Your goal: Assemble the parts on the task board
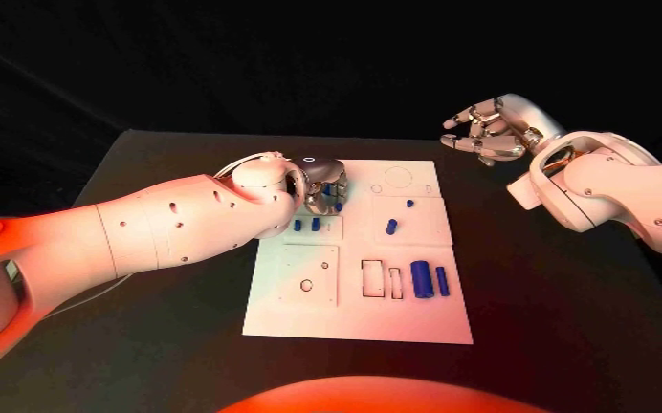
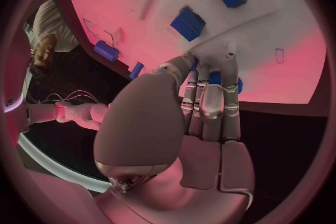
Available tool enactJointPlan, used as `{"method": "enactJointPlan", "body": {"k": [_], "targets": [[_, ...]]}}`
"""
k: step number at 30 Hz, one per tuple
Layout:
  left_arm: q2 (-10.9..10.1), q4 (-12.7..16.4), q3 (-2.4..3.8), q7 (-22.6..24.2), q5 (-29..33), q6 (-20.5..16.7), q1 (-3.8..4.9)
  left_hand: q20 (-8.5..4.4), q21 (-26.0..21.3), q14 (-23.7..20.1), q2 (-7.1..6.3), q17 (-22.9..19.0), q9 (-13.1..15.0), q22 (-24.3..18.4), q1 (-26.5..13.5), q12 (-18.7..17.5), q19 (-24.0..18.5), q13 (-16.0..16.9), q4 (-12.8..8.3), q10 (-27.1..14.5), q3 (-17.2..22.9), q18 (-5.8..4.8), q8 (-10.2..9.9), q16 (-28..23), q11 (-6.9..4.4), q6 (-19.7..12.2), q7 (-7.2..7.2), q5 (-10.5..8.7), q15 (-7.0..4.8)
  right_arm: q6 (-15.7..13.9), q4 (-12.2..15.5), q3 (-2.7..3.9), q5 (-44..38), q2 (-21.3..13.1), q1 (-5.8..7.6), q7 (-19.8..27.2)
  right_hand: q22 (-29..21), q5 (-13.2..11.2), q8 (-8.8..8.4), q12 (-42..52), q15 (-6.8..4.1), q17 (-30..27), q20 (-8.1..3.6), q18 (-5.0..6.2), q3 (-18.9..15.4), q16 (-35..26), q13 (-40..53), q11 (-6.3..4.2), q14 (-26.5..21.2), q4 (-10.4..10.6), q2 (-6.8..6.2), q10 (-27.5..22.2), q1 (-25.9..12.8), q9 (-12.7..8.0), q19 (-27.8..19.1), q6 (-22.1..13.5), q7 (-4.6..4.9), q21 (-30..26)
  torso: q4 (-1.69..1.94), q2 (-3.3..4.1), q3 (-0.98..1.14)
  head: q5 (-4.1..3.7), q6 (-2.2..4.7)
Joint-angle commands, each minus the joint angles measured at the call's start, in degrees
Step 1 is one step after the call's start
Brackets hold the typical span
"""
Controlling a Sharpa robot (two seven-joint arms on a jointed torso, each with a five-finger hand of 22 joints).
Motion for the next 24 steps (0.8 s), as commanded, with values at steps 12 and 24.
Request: {"method": "enactJointPlan", "body": {"k": [12, 24], "targets": [[0.8, -0.9, 0.04, 0.1, 0.0, 2.0, -0.11, -0.02, 1.7, 1.0, 0.76, 0.7, -0.4, 1.9, 0.3, -1.6, 1.3, -0.6, -0.4, 1.5, 1.6, -0.01, -1.1, 1.1, -0.09, 1.5, 0.08, 0.13, 0.07, 0.2, 0.0, 0.01, -0.4, 0.1, -0.02, 0.4, 0.0, 0.2, 0.34, 0.1, -0.14, 0.1, -0.06, 1.10, 0.2, -0.3, 0.1, -0.17, 0.5, 0.1, 0.09, -0.2, 0.3, -0.1, 0.2, 0.3, 0.07, -0.3, 0.02, -0.02, 0.00, -0.04, -0.25], [1.1, -1.0, 0.04, 0.3, 0.6, 3.0, -0.16, 0.00, 2.3, 1.3, 0.41, 1.1, -0.6, 2.7, -0.3, -2.2, 1.7, -0.8, -0.4, 2.0, 1.6, -0.15, -1.5, 1.6, -0.14, 1.9, 0.00, 0.05, 0.06, 0.3, 0.1, 0.01, -0.4, 0.1, -0.02, 0.4, 0.0, 0.2, 0.35, 0.2, -0.14, 0.2, -0.07, 1.09, 0.2, -0.2, 0.2, -0.18, 0.5, 0.1, 0.10, -0.1, 0.3, -0.1, 0.2, 0.3, 0.07, -0.3, 0.04, -0.04, -0.03, -0.10, -0.38]]}}
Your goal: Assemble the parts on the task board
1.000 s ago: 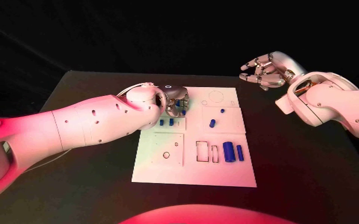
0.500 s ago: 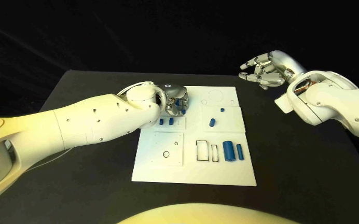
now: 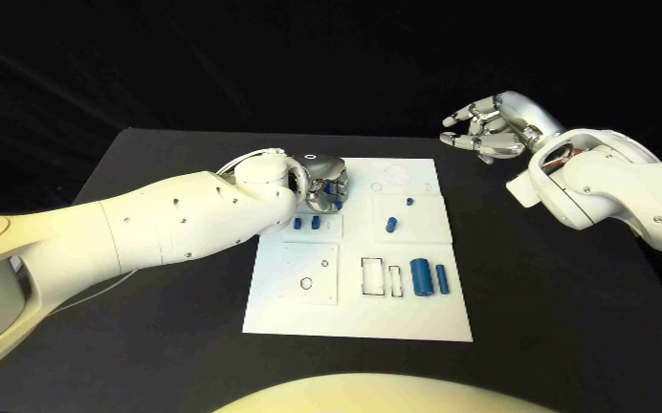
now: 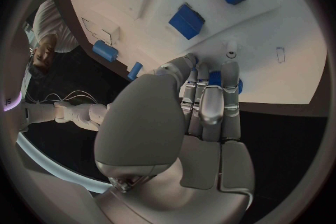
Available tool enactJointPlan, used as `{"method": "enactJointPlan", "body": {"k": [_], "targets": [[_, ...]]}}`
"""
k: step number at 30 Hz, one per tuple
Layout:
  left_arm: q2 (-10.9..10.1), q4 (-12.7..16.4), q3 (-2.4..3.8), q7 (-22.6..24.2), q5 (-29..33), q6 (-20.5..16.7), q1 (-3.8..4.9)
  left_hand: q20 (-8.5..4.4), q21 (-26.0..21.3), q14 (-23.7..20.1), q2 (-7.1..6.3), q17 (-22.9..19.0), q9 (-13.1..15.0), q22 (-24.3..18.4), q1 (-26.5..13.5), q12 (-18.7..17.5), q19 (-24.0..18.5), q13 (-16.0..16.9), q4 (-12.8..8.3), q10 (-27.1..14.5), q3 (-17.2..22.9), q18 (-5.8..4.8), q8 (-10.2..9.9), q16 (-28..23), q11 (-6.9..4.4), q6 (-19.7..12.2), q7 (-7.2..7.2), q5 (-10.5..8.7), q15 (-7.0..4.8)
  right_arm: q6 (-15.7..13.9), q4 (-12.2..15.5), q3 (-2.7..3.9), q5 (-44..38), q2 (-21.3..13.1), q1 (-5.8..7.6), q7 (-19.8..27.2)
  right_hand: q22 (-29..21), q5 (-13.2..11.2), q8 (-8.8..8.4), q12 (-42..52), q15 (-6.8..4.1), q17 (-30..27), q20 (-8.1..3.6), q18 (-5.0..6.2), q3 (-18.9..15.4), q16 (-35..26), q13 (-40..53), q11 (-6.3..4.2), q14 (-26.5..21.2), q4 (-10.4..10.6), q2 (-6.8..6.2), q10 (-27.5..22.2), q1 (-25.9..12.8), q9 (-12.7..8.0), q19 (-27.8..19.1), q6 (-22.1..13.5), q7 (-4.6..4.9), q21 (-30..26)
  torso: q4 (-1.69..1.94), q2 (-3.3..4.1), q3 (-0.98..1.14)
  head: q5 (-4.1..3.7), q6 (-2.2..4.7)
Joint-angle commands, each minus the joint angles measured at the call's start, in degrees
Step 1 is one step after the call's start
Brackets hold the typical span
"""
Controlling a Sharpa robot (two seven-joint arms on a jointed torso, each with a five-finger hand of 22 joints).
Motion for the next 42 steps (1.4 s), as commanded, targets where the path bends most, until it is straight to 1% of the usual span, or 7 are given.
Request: {"method": "enactJointPlan", "body": {"k": [1, 13, 22, 25, 32, 36, 42], "targets": [[0.2, 0.0, -0.13, 0.4, 0.6, 2.1, -0.21, 0.00, 0.5, 0.5, 0.04, 0.0, -0.1, 0.2, -0.6, -0.3, 0.5, -0.1, -0.1, 0.6, 0.5, -0.16, -0.3, 0.4, -0.03, 0.3, 0.00, 0.05, 0.07, 0.3, 0.1, 0.02, -0.4, 0.0, -0.01, 0.4, 0.0, 0.2, 0.35, 0.2, -0.14, 0.1, -0.07, 1.09, 0.2, -0.2, 0.1, -0.27, 0.5, 0.1, 0.11, -0.2, 0.4, -0.1, 0.2, 0.3, 0.07, -0.3, 0.00, 0.01, 0.00, -0.02, -0.03], [0.2, 0.0, -0.13, 0.5, 1.1, 2.5, -0.22, 0.00, 0.7, 0.5, -0.06, -0.1, -0.3, 0.5, -0.7, -0.8, 0.7, -0.2, -0.3, 0.9, 0.6, -0.21, -0.8, 0.5, -0.03, 0.4, 0.03, 0.09, 0.07, 0.3, 0.0, 0.02, -0.4, 0.1, -0.01, 0.4, 0.0, 0.3, 0.38, 0.2, -0.14, 0.0, -0.07, 1.09, 0.2, -0.3, 0.1, -0.28, 0.5, 0.1, 0.11, -0.2, 0.4, 0.0, 0.2, 0.4, 0.06, -0.3, 0.01, 0.00, -0.01, -0.04, -0.14], [0.2, -0.1, -0.13, 0.8, 1.4, 2.1, -0.22, -0.21, 1.7, 1.0, 1.23, 0.2, -0.2, 1.9, -1.0, -1.9, 1.4, -0.3, -0.8, 3.3, 1.6, -0.39, -1.0, 1.0, -0.60, 2.9, -0.47, 0.07, -0.39, 0.3, 0.0, 0.02, -0.5, 0.1, -0.01, 0.4, 0.0, 0.3, 0.38, 0.2, -0.14, 0.0, -0.07, 1.09, 0.2, -0.3, 0.1, -0.28, 0.5, 0.1, 0.11, -0.2, 0.4, 0.0, 0.2, 0.4, 0.06, -0.3, -0.04, 0.01, -0.01, 0.04, -0.21], [0.2, -0.1, -0.13, 0.9, 1.7, 2.1, -0.22, -0.31, 1.9, 1.1, 1.51, 0.2, -0.2, 2.1, -1.2, -2.4, 1.5, -0.4, -0.9, 3.9, 1.8, -0.43, -1.2, 1.1, -0.69, 3.4, -0.58, 0.06, -0.53, 0.3, 0.0, 0.02, -0.5, 0.1, -0.01, 0.4, 0.0, 0.3, 0.38, 0.2, -0.14, 0.0, -0.07, 1.09, 0.2, -0.3, 0.1, -0.28, 0.5, 0.1, 0.11, -0.2, 0.4, 0.0, 0.2, 0.4, 0.06, -0.3, -0.05, -0.02, 0.01, 0.05, -0.35], [0.1, -0.1, -0.12, 1.0, 1.9, 1.1, -0.22, -0.47, 2.3, 1.3, 1.84, 0.3, -0.2, 2.7, -1.4, -3.2, 1.9, -0.4, -1.3, 4.9, 2.0, -0.53, -1.5, 1.3, -0.86, 4.3, -0.66, 0.06, -0.67, 0.3, 0.1, 0.02, -0.5, 0.1, -0.01, 0.4, 0.1, 0.3, 0.43, 0.3, -0.15, 0.1, -0.07, 1.09, 0.3, -0.2, 0.2, -0.29, 0.5, 0.1, 0.12, -0.1, 0.4, 0.0, 0.3, 0.5, 0.05, -0.3, -0.07, -0.05, 0.02, 0.00, -0.15], [-0.1, 0.1, -0.07, 1.0, 2.0, 0.0, -0.23, -0.53, 2.5, 1.4, 1.85, 0.3, -0.3, 3.0, -1.4, -3.5, 2.1, -0.4, -1.5, 5.2, 2.1, -0.59, -1.6, 1.4, -0.92, 4.5, -0.65, 0.04, -0.71, 0.3, 0.0, 0.02, -0.5, 0.1, -0.01, 0.4, 0.1, 0.3, 0.43, 0.3, -0.15, 0.1, -0.07, 1.09, 0.3, -0.2, 0.2, -0.29, 0.5, 0.1, 0.12, -0.1, 0.4, 0.0, 0.3, 0.5, 0.05, -0.3, -0.05, -0.01, -0.03, -0.07, 0.01], [-0.9, 1.2, 0.26, 1.0, 2.5, -1.2, -0.23, -0.59, 2.5, 1.4, 1.68, 0.2, -0.3, 2.9, -1.5, -3.8, 2.1, -0.5, -1.7, 5.4, 2.0, -0.57, -1.8, 1.4, -0.90, 4.6, -0.60, 0.03, -0.72, 0.3, 0.0, 0.02, -0.5, 0.1, -0.01, 0.4, 0.1, 0.3, 0.43, 0.3, -0.15, 0.1, -0.07, 1.09, 0.3, -0.2, 0.2, -0.29, 0.5, 0.1, 0.12, -0.1, 0.4, 0.0, 0.3, 0.5, 0.05, -0.3, 0.00, -0.07, -0.03, -0.09, 0.23]]}}
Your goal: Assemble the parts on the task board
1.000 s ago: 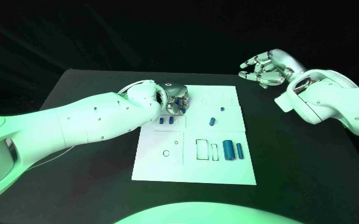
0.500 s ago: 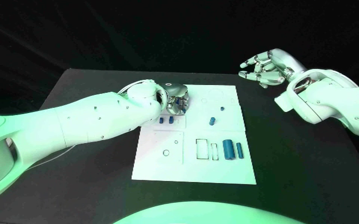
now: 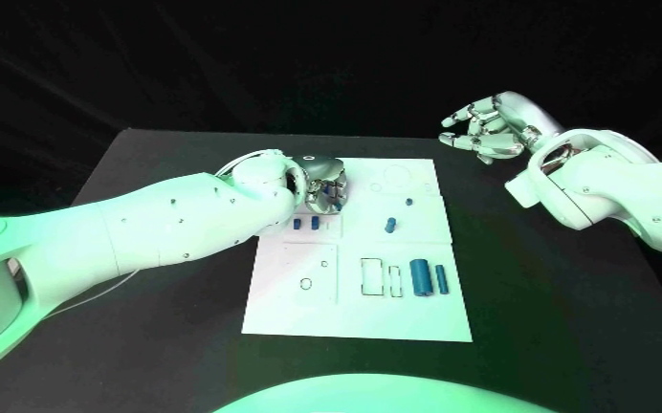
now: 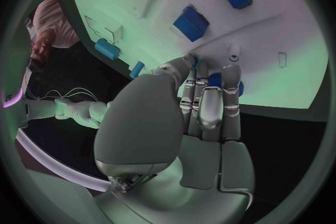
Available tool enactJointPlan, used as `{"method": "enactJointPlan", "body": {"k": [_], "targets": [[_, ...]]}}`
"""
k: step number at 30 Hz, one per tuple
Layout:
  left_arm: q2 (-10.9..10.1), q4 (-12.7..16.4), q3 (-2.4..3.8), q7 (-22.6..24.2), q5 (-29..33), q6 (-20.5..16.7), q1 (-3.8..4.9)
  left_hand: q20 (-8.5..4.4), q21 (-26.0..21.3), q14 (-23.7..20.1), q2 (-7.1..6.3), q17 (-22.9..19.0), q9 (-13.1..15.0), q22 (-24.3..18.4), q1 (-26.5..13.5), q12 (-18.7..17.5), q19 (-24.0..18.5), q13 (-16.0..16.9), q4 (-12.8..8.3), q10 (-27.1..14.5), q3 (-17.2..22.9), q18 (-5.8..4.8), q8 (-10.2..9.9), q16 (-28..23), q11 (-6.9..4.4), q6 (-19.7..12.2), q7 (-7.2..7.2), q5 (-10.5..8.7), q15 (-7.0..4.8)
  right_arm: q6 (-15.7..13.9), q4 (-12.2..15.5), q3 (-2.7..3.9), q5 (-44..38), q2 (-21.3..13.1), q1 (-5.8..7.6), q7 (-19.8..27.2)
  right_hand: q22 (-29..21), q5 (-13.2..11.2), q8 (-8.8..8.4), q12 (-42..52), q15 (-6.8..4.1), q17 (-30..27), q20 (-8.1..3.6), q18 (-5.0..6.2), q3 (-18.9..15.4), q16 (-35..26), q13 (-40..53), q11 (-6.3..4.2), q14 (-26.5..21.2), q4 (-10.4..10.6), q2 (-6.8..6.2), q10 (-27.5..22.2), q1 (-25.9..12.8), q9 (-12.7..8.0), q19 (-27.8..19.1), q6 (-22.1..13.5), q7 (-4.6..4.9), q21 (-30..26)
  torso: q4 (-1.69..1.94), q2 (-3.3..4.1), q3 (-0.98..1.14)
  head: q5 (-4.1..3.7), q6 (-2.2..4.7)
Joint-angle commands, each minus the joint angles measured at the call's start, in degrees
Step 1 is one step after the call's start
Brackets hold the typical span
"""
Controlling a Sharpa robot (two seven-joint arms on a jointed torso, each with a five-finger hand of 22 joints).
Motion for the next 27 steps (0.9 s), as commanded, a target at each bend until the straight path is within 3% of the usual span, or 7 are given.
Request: {"method": "enactJointPlan", "body": {"k": [1, 10, 14, 19, 27], "targets": [[-0.7, 1.2, 0.25, 0.5, 1.0, -1.3, -0.06, -0.18, 0.2, 0.3, 0.34, -0.1, 0.0, 0.0, -0.2, -0.5, 0.4, -0.1, -0.3, 0.4, 0.0, -0.55, -0.4, 0.2, 0.03, 0.5, 0.03, 0.07, 0.00, 0.3, -0.1, 0.02, -0.5, 0.0, -0.01, 0.4, 0.1, 0.3, 0.20, 0.3, -0.15, 0.1, -0.07, 1.09, 0.3, -0.2, 0.1, -0.39, 0.5, 0.1, 0.12, -0.2, 0.4, -0.1, 0.3, 0.5, 0.05, -0.3, 0.06, -0.09, -0.03, -0.05, 0.20], [-4.4, 5.3, 2.13, 0.4, 2.2, -3.1, 0.07, -0.22, 0.3, 0.4, 0.11, -0.1, -0.1, 0.2, -0.4, -0.9, 0.5, -0.1, -0.4, 0.5, -0.1, -0.59, -0.7, 0.2, 0.10, 0.6, 0.12, 0.06, 0.04, 0.3, -0.4, 0.02, -0.5, 0.1, -0.02, 0.4, 0.1, 0.3, 0.20, 0.3, -0.15, 0.1, -0.07, 1.09, 0.3, -0.2, 0.1, -0.39, 0.5, 0.1, 0.12, -0.2, 0.4, -0.1, 0.3, 0.5, 0.05, -0.3, 0.44, -0.44, 0.04, 0.00, 0.44], [-6.3, 7.0, 2.66, 0.3, 2.7, -3.3, 0.19, -0.22, 0.5, 0.4, 0.05, -0.1, -0.1, 0.4, -0.5, -1.1, 0.7, -0.1, -0.5, 0.7, -0.1, -0.64, -0.8, 0.2, 0.10, 0.7, 0.13, 0.06, 0.05, 0.3, -0.6, 0.02, -0.5, 0.2, -0.02, 0.4, 0.1, 0.3, 0.20, 0.3, -0.15, 0.1, -0.07, 1.09, 0.3, -0.2, 0.1, -0.39, 0.5, 0.1, 0.12, -0.2, 0.4, -0.1, 0.3, 0.5, 0.05, -0.3, 0.54, -0.59, 0.03, -0.05, 0.38], [-8.4, 8.2, 2.95, -0.2, 3.5, -2.4, 0.27, -0.22, 0.5, 0.4, 0.01, -0.1, -0.1, 0.4, -0.5, -1.2, 0.7, -0.1, -0.5, 0.8, -0.1, -0.65, -0.8, 0.2, 0.09, 0.7, 0.12, 0.05, 0.04, 0.3, -0.6, 0.02, -0.5, 0.2, -0.03, 0.4, 0.0, 0.3, 0.24, 0.3, -0.16, 0.0, -0.08, 1.11, 0.3, -0.3, 0.0, -0.40, 0.5, 0.1, 0.13, -0.2, 0.5, -0.1, 0.2, 0.5, 0.04, -0.4, 0.54, -0.56, -0.01, -0.15, 0.52], [-9.5, 7.5, 2.94, -0.6, 4.3, -0.8, 0.23, -0.22, 0.5, 0.4, -0.08, -0.2, -0.1, 0.4, -0.7, -1.3, 0.7, -0.1, -0.5, 0.9, -0.2, -0.66, -0.9, 0.2, 0.08, 0.8, 0.10, 0.04, 0.04, 0.3, -0.7, 0.02, -0.5, 0.2, -0.06, 0.5, 0.0, 0.3, 0.25, 0.3, -0.16, 0.0, -0.08, 1.11, 0.3, -0.3, 0.0, -0.40, 0.5, 0.1, 0.13, -0.2, 0.5, -0.1, 0.2, 0.5, 0.04, -0.4, 0.56, -0.51, 0.00, -0.16, 0.60]]}}
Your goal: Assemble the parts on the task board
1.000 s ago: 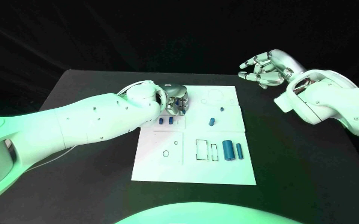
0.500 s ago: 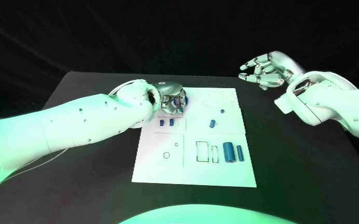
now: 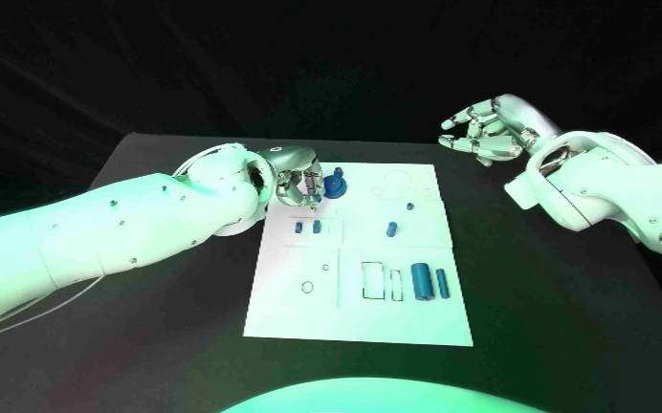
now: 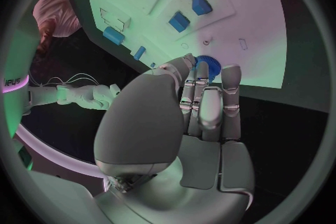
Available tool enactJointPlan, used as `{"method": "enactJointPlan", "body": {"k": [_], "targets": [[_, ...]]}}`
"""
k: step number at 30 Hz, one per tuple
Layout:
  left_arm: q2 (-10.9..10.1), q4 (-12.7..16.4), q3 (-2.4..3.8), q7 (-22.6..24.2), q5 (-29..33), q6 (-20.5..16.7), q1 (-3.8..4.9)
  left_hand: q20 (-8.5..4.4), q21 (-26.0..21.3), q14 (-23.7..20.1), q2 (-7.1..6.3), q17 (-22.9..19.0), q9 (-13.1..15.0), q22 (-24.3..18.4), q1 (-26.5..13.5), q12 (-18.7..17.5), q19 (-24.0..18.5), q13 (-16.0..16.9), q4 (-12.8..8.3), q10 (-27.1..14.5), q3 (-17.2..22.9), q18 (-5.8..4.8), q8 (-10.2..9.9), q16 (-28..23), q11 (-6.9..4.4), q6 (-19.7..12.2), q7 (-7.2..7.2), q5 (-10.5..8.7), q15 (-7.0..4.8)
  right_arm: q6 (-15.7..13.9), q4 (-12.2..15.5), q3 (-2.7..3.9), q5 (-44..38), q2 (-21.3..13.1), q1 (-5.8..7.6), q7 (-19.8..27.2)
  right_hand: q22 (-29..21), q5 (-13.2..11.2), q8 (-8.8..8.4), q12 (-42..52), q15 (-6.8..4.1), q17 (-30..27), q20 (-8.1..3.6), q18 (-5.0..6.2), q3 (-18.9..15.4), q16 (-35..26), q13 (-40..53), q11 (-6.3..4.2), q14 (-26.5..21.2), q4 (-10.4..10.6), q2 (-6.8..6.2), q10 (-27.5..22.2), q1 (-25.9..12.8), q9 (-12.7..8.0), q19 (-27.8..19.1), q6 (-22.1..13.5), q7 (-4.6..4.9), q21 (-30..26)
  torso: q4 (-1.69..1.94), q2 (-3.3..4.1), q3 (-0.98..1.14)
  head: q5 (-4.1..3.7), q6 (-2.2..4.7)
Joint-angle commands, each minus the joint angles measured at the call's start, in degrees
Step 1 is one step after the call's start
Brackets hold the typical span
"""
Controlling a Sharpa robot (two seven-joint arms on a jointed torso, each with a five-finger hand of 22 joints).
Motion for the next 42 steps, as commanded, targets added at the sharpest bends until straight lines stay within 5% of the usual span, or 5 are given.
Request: {"method": "enactJointPlan", "body": {"k": [1, 42], "targets": [[0.0, -0.5, -0.02, -0.3, 1.2, 1.5, 0.01, -0.02, 0.3, 0.4, -0.07, 0.0, 0.1, 0.1, -0.7, -0.3, 0.5, -0.1, -0.3, 0.5, 0.0, -0.66, -0.2, 0.2, 0.07, 0.4, 0.10, 0.05, 0.04, 0.3, 0.0, 0.02, -0.5, 0.1, -0.04, 0.4, 0.0, 0.3, 0.25, 0.3, -0.16, 0.0, -0.08, 1.11, 0.3, -0.3, 0.1, -0.25, 0.5, 0.1, 0.13, 0.0, 0.5, -0.1, 0.2, 0.4, -0.09, -0.2, 0.04, 0.05, -0.01, 0.07, 0.07], [1.7, -3.7, -0.92, 0.0, -0.1, 4.4, -0.48, 0.00, 0.2, 0.3, -0.11, -0.5, 0.0, -0.2, -0.9, -0.6, 0.3, -0.1, -0.3, 0.7, 0.0, -0.63, -0.4, 0.0, 0.04, 0.6, 0.05, 0.05, 0.03, 0.3, 0.2, 0.02, -0.5, 0.0, -0.06, 0.5, 0.0, 0.4, 0.26, 0.3, -0.17, 0.0, -0.08, 1.11, 0.3, -0.3, 0.0, -0.26, 0.5, 0.1, 0.11, -0.1, 0.5, -0.1, 0.2, 0.4, -0.09, -0.2, -0.08, 0.07, 0.01, 0.34, -0.35]]}}
